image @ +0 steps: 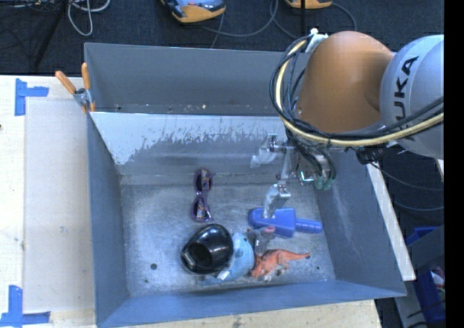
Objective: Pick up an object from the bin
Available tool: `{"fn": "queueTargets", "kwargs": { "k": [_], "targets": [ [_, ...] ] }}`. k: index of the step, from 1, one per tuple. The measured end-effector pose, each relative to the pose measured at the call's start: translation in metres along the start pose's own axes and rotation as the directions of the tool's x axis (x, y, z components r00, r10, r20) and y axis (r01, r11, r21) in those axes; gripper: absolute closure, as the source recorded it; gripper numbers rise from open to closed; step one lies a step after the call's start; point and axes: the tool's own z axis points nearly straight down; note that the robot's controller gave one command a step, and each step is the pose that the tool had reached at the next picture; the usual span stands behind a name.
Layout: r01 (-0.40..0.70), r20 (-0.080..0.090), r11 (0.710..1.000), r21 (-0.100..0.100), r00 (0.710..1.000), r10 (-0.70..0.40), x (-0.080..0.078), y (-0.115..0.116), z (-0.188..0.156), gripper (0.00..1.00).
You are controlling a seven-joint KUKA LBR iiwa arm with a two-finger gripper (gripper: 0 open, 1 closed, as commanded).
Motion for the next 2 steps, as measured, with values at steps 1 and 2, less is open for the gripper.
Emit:
{"fn": "queueTargets", "kwargs": {
  "k": [1,2],
  "targets": [
    [-0.001,0.008,1.0,0.0,1.0,0.001,-0.001,0.0,-0.004,0.0],
    [0.016,0.012,1.0,0.0,1.0,-0.016,0.039,-0.024,0.056,0.0]
  ]
}}
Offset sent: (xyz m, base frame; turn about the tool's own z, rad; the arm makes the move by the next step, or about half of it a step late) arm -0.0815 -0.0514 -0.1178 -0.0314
